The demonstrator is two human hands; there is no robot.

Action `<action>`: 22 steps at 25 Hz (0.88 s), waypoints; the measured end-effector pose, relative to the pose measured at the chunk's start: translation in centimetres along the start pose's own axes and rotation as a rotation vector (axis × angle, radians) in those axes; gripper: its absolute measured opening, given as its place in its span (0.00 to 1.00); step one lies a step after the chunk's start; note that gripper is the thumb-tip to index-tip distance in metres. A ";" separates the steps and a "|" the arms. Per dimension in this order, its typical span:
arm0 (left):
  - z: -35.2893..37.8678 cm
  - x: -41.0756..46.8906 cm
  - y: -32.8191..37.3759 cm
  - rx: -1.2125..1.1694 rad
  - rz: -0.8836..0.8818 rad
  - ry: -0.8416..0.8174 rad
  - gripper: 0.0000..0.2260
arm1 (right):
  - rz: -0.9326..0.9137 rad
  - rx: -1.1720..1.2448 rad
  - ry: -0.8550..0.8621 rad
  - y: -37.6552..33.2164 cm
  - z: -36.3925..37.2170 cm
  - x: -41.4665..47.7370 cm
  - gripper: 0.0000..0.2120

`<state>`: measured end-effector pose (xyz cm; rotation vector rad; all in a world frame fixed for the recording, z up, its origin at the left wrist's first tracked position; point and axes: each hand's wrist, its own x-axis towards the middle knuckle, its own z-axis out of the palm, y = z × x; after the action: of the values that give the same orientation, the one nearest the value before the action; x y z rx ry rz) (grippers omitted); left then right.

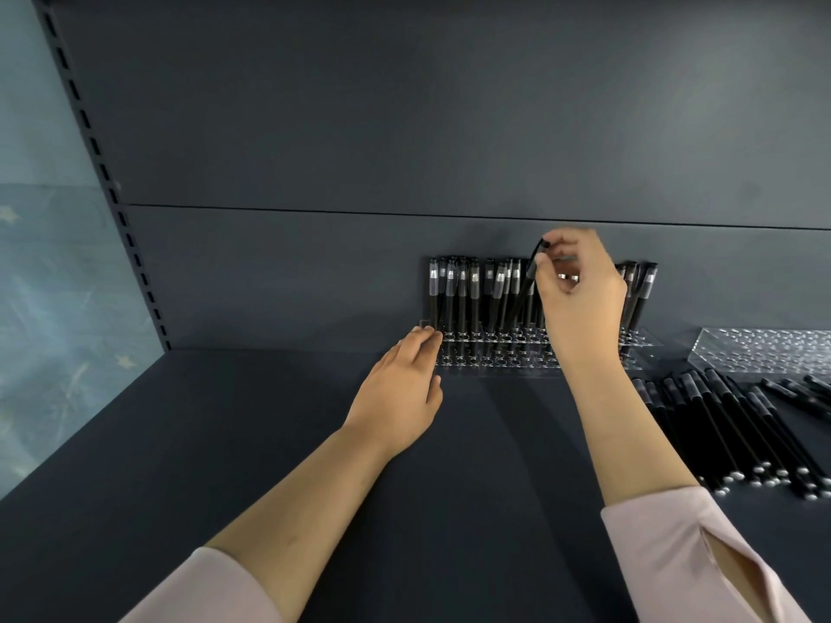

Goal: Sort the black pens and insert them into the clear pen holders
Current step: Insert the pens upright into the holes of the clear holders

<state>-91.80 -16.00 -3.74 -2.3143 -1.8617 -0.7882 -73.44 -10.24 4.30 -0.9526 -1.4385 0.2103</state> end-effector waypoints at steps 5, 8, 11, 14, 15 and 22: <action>0.0 0.0 -0.2 -0.008 -0.006 -0.023 0.25 | -0.142 -0.253 -0.167 1.1 1.0 -0.3 0.11; 0.0 -0.1 -0.1 -0.001 0.001 -0.040 0.26 | -0.145 -0.313 -0.212 1.2 1.2 -0.4 0.15; 0.1 -0.1 -0.1 -0.023 -0.008 -0.043 0.26 | -0.134 -0.358 -0.191 0.9 1.1 -0.2 0.16; 0.0 -0.3 0.4 -0.037 -0.033 -0.061 0.27 | -0.077 -0.393 -0.202 1.0 1.1 -0.2 0.16; 0.0 -0.3 0.6 -0.041 -0.042 -0.067 0.27 | -0.049 -0.406 -0.218 1.2 1.1 -0.2 0.16; -1.1 -0.8 3.2 -0.033 -0.093 0.011 0.23 | 0.049 -0.279 -0.446 2.3 -2.3 1.1 0.20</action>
<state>-89.27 -17.96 -2.35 -2.2514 -1.9796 -0.8469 -70.28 -9.03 3.95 -1.2210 -1.8894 0.2749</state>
